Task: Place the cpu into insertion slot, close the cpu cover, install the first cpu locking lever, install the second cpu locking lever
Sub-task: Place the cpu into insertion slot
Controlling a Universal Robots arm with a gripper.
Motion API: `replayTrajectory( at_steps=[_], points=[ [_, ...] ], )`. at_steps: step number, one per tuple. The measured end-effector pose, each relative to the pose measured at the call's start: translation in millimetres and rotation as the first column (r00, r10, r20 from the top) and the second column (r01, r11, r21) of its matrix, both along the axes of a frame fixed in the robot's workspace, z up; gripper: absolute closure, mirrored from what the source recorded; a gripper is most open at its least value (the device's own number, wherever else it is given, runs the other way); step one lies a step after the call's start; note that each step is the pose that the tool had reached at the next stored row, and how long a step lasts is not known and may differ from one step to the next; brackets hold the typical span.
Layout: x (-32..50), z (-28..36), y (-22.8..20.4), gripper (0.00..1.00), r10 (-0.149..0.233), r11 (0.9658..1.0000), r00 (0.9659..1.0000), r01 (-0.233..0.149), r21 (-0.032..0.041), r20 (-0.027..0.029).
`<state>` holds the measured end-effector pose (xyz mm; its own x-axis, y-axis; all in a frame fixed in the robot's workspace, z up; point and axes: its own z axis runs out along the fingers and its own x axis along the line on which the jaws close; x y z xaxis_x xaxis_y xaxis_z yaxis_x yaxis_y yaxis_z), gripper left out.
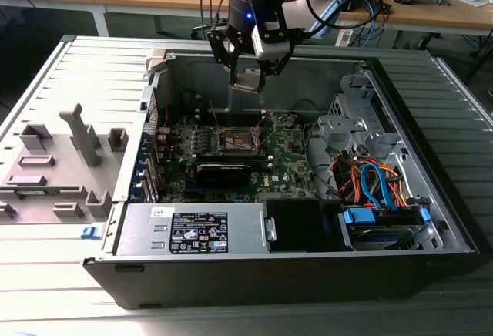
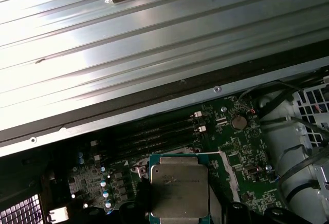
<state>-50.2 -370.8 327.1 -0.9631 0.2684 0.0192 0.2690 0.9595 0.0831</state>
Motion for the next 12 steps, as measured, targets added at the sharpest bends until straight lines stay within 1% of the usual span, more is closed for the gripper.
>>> replayTrajectory(
  at_steps=[12],
  points=[
    [0.0,-0.3,0.0,0.46,-0.009,1.0,1.0,0.009,0.0,0.0]
  ],
)
